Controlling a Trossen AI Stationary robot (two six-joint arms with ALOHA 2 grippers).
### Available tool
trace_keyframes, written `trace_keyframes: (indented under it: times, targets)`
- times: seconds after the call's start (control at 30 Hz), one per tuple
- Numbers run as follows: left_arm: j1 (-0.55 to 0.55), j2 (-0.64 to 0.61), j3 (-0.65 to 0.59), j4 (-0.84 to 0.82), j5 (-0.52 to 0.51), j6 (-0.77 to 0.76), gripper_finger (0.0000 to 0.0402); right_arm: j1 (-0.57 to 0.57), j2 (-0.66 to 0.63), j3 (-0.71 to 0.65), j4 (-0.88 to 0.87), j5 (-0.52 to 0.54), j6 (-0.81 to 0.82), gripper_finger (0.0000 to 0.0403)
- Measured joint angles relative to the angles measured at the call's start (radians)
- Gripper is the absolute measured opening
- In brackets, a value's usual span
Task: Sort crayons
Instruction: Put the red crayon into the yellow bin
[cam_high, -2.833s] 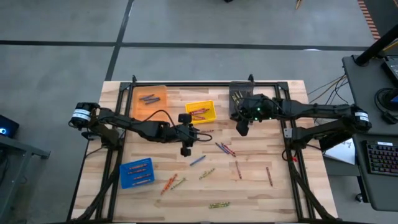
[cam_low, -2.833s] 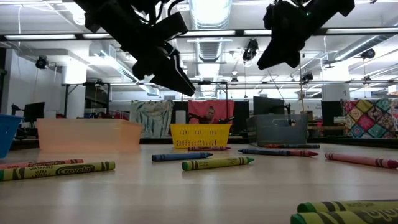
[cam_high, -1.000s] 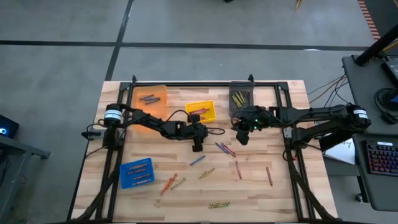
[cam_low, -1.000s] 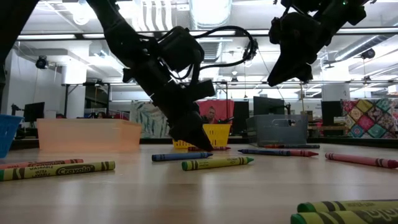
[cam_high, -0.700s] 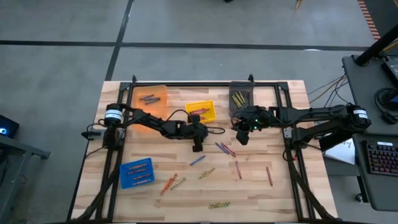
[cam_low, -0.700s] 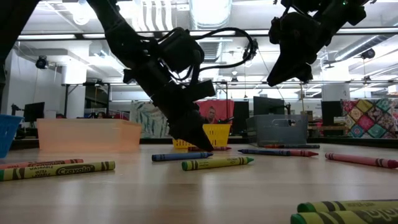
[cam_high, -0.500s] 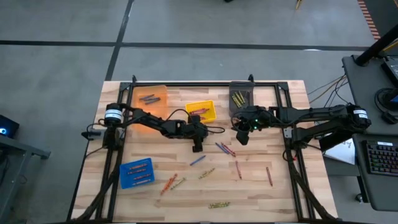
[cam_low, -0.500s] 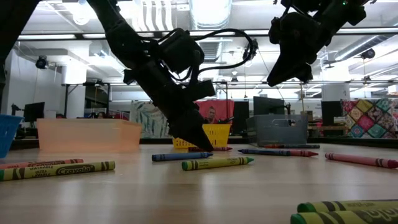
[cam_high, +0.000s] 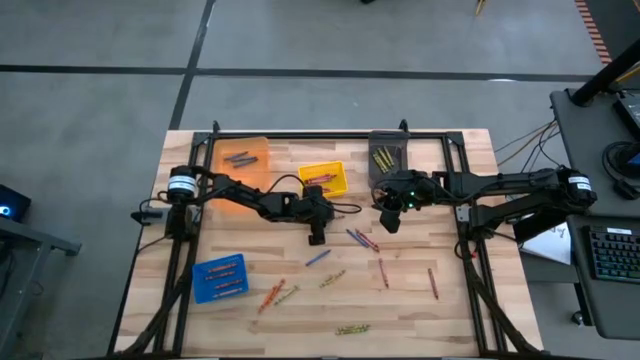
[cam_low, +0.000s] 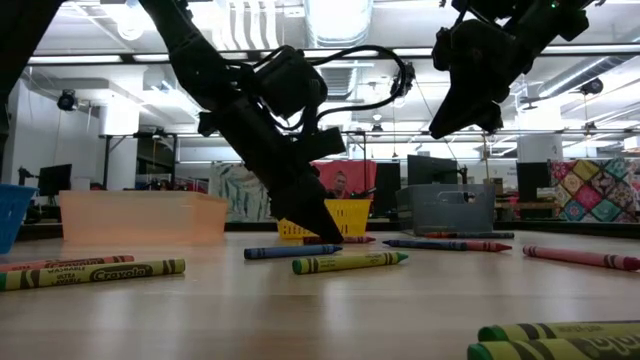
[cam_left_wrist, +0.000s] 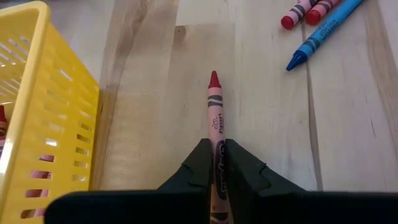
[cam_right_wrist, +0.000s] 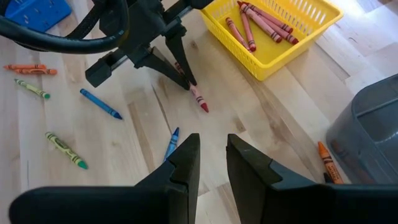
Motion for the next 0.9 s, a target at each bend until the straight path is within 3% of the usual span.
trace_keyframes:
  times: [0.2,0.4,0.7,0.9]
  targets:
    - [0.0,-0.034,-0.004,-0.014,0.008,0.008,0.0001,0.0,0.0,0.0,0.0,0.0,0.0,0.0068]
    - [-0.004,-0.134,-0.006,-0.02,0.091,0.01,0.0001,0.0,0.0,0.0,0.0,0.0,-0.002,0.0068]
    - [0.007,-0.319,-0.005,-0.123,0.086,0.039,0.0,0.0,0.0,0.0,0.0,0.0,-0.008,0.0068]
    - [0.074,-0.407,-0.005,-0.18,0.078,0.086,0.0,0.0,0.0,0.0,0.014,0.0,-0.024,0.0068]
